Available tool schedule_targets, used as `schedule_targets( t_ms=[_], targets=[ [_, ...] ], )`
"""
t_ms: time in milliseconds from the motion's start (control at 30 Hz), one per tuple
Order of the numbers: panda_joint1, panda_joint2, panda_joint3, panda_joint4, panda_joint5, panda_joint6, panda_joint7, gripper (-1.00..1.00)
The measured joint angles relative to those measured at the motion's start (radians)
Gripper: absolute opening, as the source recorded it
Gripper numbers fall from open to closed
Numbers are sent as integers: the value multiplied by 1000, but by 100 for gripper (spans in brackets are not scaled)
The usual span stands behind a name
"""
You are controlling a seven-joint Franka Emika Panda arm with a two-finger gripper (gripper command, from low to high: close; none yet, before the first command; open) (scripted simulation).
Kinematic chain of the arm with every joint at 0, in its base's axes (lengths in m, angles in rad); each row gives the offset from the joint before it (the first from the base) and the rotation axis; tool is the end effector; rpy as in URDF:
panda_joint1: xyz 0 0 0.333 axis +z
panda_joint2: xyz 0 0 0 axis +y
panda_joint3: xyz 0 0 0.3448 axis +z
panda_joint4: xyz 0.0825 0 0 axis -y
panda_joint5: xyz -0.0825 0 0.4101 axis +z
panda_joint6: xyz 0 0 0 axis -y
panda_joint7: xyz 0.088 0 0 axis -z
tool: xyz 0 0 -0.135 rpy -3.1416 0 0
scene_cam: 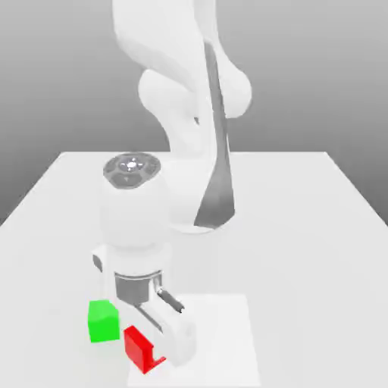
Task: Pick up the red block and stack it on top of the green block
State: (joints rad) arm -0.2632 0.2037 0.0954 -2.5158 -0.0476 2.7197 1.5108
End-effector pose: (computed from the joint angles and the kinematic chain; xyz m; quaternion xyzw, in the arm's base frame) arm 0.4757 -0.0773 0.1792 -0.6833 0.7302 -0.0007 0.0004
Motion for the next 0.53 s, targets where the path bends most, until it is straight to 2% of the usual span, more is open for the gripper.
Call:
schedule_targets(
  t_ms=[100,233,300,400,433,533],
  targets=[
    [-34,-102,-49,-67,20,-37,125,-100],
    [-154,-219,-98,-163,42,-55,318,-100],
    [-221,-184,-82,-174,43,-8,347,-100],
    [-178,-87,-59,-174,32,88,364,-100],
    [-176,-59,-59,-173,28,115,367,100],
    [-176,-59,-59,-173,28,115,367,100]
  ],
)
